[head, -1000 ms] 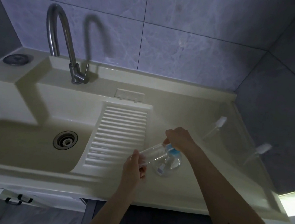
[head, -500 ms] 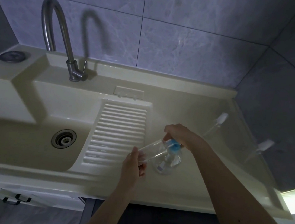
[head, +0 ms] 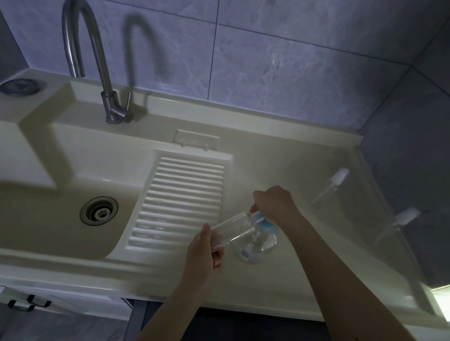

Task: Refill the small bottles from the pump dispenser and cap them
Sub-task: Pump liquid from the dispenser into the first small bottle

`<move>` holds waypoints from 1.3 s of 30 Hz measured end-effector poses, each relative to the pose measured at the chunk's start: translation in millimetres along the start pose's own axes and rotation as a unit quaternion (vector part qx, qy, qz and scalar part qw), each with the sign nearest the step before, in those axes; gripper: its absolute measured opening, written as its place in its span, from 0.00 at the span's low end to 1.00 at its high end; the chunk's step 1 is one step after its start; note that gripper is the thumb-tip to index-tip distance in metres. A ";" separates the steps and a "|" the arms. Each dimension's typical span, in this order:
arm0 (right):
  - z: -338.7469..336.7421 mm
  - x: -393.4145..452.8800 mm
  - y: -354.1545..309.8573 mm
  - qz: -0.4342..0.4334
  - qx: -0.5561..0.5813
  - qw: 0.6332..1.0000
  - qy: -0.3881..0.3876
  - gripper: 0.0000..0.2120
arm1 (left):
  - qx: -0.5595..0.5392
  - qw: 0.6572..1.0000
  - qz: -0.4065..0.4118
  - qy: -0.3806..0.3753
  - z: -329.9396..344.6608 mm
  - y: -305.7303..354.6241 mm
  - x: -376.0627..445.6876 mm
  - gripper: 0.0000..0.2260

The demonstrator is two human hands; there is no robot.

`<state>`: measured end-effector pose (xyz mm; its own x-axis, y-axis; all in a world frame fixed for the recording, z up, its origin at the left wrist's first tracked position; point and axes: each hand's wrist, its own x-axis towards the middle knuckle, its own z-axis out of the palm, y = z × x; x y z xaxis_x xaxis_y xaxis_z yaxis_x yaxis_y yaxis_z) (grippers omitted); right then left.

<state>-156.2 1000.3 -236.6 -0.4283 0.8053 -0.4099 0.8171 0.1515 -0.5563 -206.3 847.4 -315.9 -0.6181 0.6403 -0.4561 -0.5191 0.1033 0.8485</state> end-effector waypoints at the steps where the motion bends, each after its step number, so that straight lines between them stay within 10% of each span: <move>1: -0.4 -0.8 -0.2 0.000 -0.003 1.000 -0.004 0.16 | -0.004 1.000 -0.003 -0.002 0.1 0.0 -0.2 0.18; 39: -5.1 4.3 -4.2 0.043 -0.032 0.994 -0.098 0.22 | -0.025 0.999 0.001 -0.027 -0.4 -2.5 2.1 0.20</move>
<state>-159.5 1006.0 -232.4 -0.4175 0.6900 -0.5912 0.8741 0.1274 -0.4687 -206.5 848.2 -319.1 -0.5870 0.6808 -0.4380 -0.5472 0.0650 0.8345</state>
